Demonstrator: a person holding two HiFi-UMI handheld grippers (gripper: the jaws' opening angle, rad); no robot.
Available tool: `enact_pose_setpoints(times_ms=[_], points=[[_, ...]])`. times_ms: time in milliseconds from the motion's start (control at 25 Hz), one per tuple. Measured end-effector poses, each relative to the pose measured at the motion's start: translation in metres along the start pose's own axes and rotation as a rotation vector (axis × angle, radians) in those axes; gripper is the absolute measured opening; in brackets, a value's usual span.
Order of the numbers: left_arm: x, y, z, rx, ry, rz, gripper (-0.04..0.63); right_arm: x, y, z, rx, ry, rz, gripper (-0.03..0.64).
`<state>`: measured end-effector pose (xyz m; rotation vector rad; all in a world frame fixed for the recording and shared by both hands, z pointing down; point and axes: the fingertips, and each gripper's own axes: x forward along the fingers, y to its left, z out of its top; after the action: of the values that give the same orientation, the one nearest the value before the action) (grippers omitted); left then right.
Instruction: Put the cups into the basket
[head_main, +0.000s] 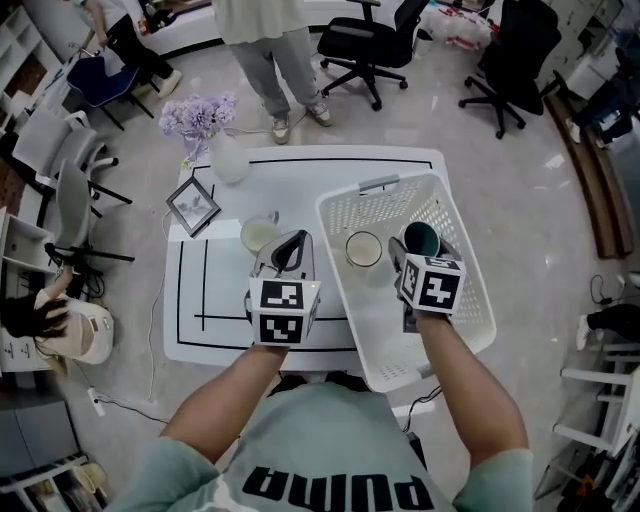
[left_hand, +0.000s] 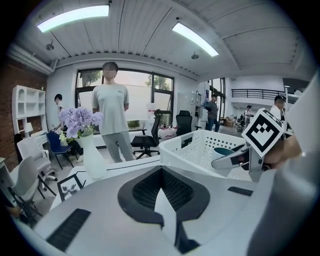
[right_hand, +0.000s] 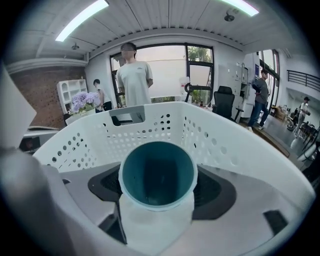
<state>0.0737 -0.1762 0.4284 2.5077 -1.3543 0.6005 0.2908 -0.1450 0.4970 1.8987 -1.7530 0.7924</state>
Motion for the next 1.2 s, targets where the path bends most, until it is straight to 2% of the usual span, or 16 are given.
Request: enact_pose_setpoints(times_ms=[520,760,1200], points=[[0.028,0.009,-0.041,-0.030,0.083,0.014,0.006,0.031,-0.008,-0.029,0.045,0.099,-0.040,0.393],[0.034,0.012,-0.050,-0.032,0.100,0.013,0.006,0.041,-0.012,-0.031,0.093,0.092,-0.055,0.393],[0.033,0.012,-0.050,-0.034,0.093,0.013,0.006,0.039,-0.008,-0.036,0.047,0.110,-0.044,0.393]])
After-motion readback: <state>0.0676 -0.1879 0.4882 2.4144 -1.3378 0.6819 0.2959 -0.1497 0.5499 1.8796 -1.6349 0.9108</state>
